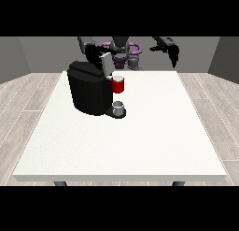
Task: Insert the coffee pod into the coffee machine and close the lid
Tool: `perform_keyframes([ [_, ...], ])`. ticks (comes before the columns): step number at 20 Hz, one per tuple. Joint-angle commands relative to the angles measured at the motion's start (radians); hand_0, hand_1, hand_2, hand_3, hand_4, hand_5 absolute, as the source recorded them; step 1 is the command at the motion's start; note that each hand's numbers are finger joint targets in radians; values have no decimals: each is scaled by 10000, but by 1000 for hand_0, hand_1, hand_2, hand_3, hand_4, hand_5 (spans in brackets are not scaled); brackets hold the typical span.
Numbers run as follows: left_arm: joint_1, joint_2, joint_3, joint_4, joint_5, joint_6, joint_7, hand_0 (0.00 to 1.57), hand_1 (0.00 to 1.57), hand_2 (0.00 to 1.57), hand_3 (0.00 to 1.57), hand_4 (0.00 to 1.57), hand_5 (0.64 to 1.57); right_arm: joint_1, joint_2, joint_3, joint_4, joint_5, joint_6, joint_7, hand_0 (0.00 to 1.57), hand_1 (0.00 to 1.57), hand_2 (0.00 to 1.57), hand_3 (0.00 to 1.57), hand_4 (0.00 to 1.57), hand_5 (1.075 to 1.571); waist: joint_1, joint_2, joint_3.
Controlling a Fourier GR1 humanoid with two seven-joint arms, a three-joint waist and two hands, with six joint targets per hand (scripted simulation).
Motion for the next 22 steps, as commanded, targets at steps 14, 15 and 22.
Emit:
perform_keyframes([
  [14,-297,-124,-255,-26,75,36,202,0,0,0,0,0,1571,-431,374,951,-345,829,-542,136,0,0,0,0,125,1571,610,40,-14],
  [15,-607,48,-251,-216,31,20,197,0,0,0,0,0,1571,-756,112,730,-300,558,-116,131,0,0,0,0,126,1571,492,64,-13],
  [22,566,-92,-52,460,-112,115,-1203,0,0,0,0,145,1571,1433,1447,2312,-1532,47,-167,-1055,0,0,0,0,275,1571,-391,-993,-15],
])
